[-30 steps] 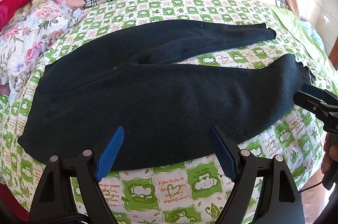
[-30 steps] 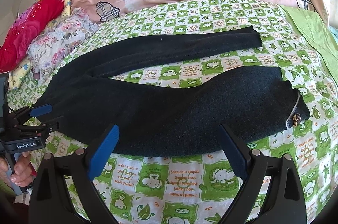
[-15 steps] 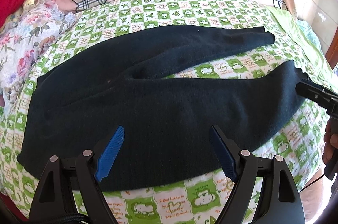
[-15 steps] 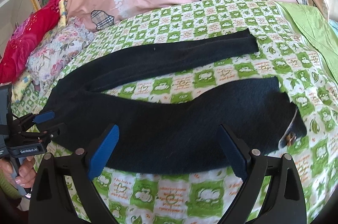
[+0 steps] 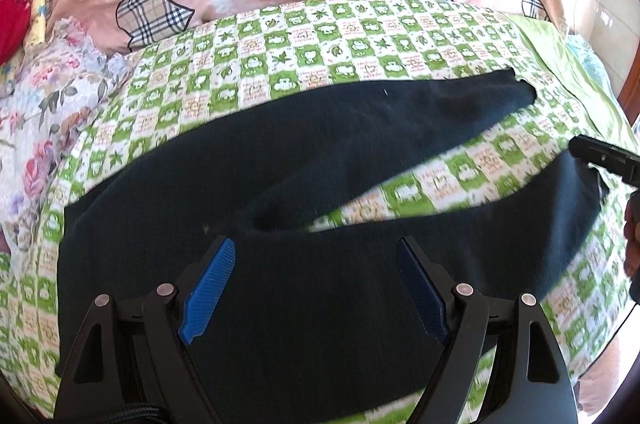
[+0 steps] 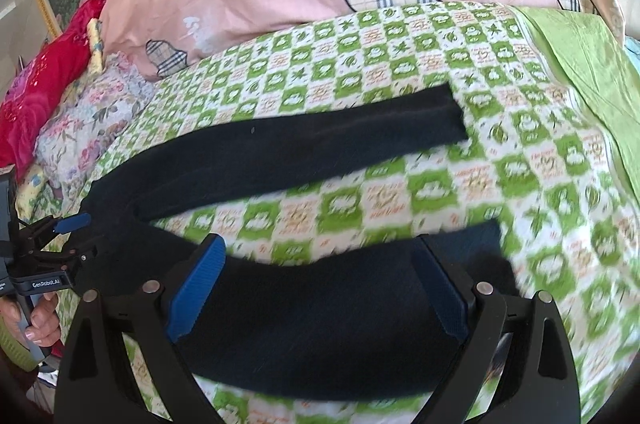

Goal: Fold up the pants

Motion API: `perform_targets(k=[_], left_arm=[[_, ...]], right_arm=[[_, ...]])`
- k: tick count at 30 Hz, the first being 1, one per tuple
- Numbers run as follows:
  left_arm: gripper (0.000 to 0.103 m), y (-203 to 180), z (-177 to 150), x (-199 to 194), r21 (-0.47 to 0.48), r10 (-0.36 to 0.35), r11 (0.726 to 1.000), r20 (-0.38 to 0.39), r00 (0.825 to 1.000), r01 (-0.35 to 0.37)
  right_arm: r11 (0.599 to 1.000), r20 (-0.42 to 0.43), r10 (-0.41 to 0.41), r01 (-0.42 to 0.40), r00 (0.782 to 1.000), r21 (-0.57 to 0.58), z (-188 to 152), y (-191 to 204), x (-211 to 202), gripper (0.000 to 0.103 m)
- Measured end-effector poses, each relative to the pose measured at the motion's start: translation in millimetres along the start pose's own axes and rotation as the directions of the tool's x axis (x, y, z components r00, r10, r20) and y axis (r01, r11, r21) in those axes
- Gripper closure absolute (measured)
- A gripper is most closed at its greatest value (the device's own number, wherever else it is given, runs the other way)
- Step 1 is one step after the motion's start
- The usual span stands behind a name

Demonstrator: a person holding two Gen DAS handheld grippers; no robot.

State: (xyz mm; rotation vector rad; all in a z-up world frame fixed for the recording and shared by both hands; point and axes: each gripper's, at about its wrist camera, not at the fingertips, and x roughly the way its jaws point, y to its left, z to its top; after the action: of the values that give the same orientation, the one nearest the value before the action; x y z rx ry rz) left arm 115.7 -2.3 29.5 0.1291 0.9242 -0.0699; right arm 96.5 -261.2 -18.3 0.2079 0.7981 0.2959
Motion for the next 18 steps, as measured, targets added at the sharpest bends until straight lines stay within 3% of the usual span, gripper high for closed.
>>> perform_targets(k=[6,10,18], left_arm=[[0.020,0.5,30.0,21.6,0.040,0.017,0.999,0.000,1.000,-0.017],[0.020,7.9,54.8,42.8,0.055,-0.039,0.998,-0.026,0.999,0.040],[0.020,16.9,100.8,88.1,0.054,-0.076,0.995,-0.081,0.994,0.080]], right_arm=[[1.000,-0.008,-0.017,0.017,1.000,0.003,39.5,-25.9,17.8,0.009],[1.000,-0.022,-0.015,0.016,1.000,0.023,64.1,-46.0,33.8,0.009],[0.999,-0.049,-0.042,0.042,0.998,0.004,102.2,-74.5,67.7,0.009]])
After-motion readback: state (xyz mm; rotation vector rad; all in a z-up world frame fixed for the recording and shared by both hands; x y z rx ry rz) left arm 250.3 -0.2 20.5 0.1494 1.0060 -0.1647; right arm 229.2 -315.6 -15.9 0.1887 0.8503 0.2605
